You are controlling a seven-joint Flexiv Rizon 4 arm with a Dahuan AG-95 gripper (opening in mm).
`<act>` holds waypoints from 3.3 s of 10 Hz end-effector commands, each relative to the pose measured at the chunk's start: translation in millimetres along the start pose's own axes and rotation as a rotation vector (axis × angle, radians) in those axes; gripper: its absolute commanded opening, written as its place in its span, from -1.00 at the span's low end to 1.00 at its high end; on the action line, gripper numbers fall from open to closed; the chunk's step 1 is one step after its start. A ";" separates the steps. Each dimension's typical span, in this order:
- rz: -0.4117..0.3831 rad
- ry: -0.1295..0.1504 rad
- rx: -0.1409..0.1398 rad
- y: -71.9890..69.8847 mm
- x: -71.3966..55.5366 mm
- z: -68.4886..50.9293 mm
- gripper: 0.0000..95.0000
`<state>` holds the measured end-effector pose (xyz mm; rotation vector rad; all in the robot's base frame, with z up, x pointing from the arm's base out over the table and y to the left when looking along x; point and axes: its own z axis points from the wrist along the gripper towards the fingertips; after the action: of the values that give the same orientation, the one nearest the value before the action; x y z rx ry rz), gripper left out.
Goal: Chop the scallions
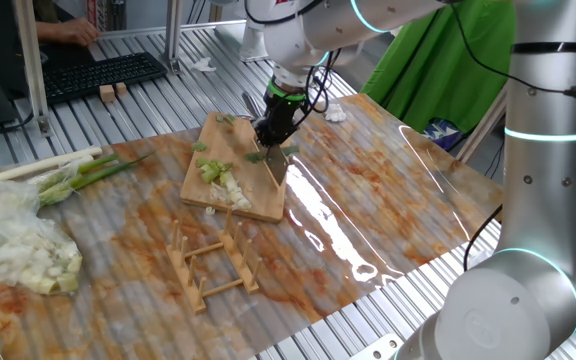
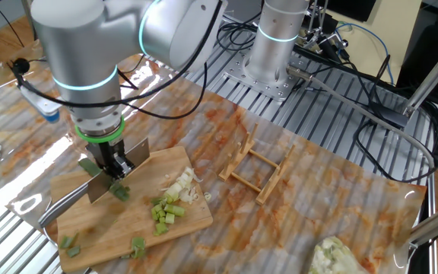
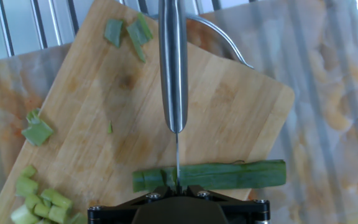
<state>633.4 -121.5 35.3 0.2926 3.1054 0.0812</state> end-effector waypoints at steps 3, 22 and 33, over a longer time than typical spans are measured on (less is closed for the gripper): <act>0.003 -0.002 0.004 1.6 5.0 -4.2 -1.00; -0.036 0.015 0.030 -10.7 -9.3 -19.5 -1.00; -0.011 0.006 -0.009 -17.1 -7.8 9.7 -1.00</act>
<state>637.6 -139.8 35.0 0.2809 3.1120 0.1009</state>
